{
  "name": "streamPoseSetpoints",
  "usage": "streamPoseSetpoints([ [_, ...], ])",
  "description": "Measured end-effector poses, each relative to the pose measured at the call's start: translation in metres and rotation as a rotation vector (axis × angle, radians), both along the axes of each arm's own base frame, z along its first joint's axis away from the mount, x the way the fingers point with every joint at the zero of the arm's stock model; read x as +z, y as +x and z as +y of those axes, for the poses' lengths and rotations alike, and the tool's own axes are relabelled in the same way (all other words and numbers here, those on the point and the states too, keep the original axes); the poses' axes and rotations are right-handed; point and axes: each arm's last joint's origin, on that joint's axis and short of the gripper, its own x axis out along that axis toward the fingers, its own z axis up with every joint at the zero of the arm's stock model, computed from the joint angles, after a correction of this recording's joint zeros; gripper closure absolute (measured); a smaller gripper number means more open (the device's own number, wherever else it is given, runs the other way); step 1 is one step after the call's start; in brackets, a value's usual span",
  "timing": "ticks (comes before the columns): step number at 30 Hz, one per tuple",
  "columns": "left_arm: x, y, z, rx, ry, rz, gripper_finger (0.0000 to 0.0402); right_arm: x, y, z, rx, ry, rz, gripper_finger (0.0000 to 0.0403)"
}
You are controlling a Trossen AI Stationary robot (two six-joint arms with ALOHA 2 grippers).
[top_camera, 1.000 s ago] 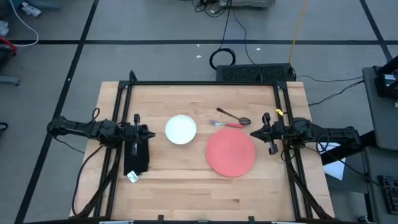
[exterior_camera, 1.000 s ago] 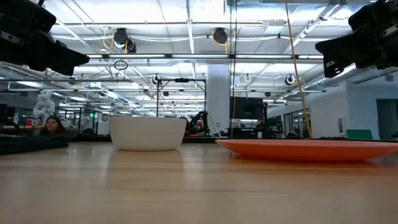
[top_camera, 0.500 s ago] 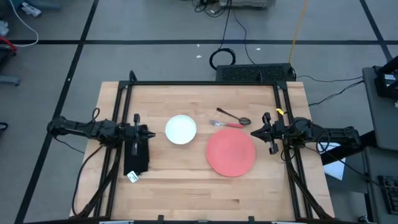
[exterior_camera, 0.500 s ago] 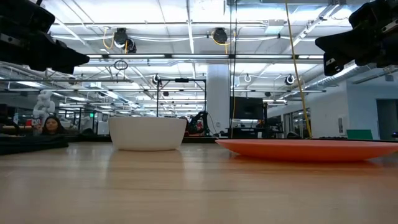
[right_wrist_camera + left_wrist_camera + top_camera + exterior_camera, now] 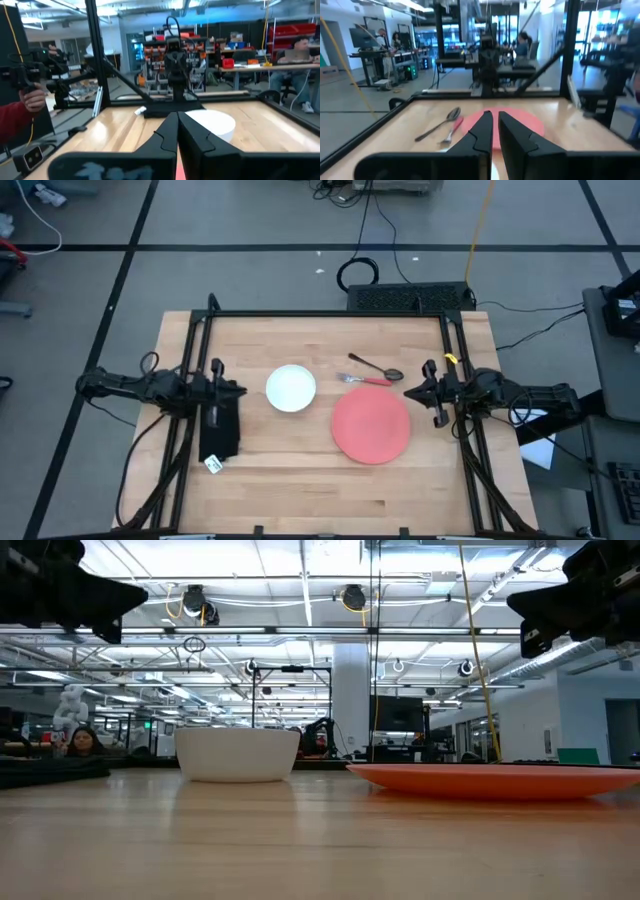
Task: Set table place
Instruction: Put the white bowl on the pink plate
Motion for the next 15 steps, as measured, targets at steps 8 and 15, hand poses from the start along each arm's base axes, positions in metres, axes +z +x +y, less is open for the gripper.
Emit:
streamPoseSetpoints([
  [8,0.0060,-0.0008,-0.0008,-0.043,-0.093,-0.062,0.0366,0.0037,-0.0006,0.0000,0.000,-0.001,-0.038,0.0403],
  [15,0.0027,-0.0003,-0.0008,-0.056,-0.233,-0.025,0.0366,0.0037,-0.0006,0.0000,0.000,-0.001,-0.038,0.0403],
])
